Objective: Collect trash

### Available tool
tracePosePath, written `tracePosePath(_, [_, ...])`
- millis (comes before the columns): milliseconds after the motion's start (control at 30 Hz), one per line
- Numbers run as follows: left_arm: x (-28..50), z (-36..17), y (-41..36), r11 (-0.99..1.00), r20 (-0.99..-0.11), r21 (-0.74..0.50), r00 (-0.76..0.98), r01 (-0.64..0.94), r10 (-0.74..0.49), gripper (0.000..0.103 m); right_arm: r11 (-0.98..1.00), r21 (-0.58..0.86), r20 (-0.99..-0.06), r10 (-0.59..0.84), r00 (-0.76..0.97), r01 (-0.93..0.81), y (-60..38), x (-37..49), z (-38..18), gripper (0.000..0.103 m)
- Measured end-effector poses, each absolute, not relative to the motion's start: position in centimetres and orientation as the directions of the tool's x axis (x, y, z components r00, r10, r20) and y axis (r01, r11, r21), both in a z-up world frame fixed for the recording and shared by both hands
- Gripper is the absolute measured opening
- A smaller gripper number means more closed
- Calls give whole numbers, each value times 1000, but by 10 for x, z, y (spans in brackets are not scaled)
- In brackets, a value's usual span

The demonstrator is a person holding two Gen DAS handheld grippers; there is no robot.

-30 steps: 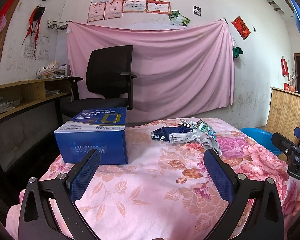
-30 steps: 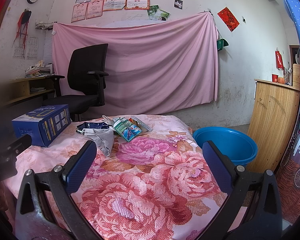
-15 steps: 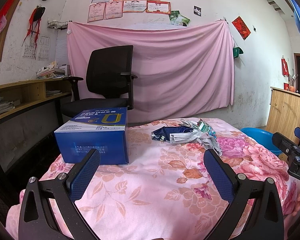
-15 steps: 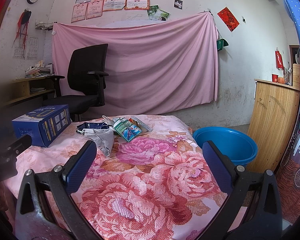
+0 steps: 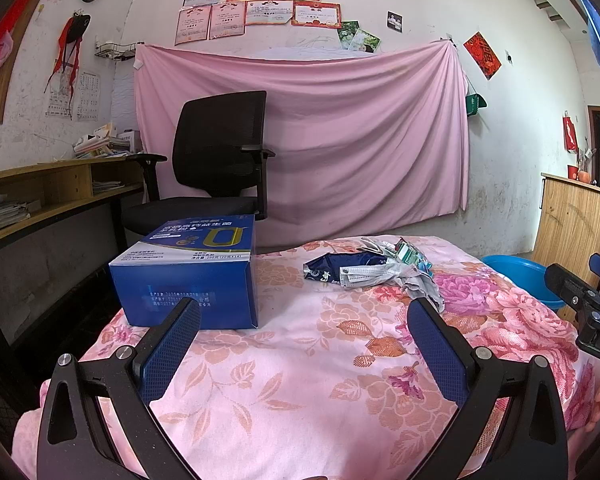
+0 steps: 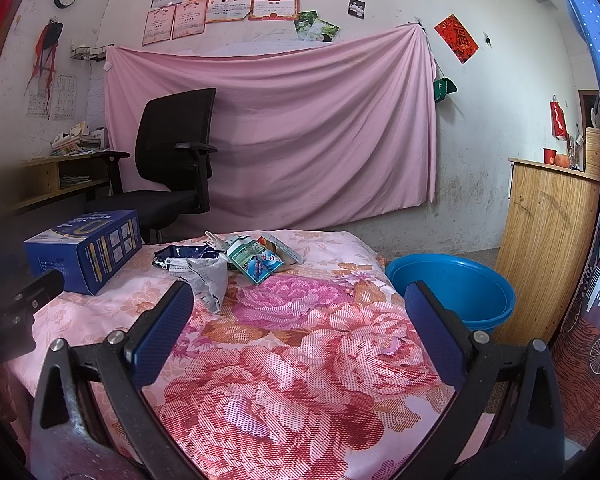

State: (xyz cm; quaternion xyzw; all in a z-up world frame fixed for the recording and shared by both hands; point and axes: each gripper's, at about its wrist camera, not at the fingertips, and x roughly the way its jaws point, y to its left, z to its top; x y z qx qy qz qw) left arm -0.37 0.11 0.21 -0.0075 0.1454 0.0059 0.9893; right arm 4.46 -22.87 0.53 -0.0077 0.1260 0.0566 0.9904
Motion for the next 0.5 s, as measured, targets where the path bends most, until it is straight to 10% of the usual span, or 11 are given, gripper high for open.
tracePosePath(500, [-2,2,2,1000,-287,-19,958,-18,12,101,994,2,-248,109,963,-112,-229,45,5,103])
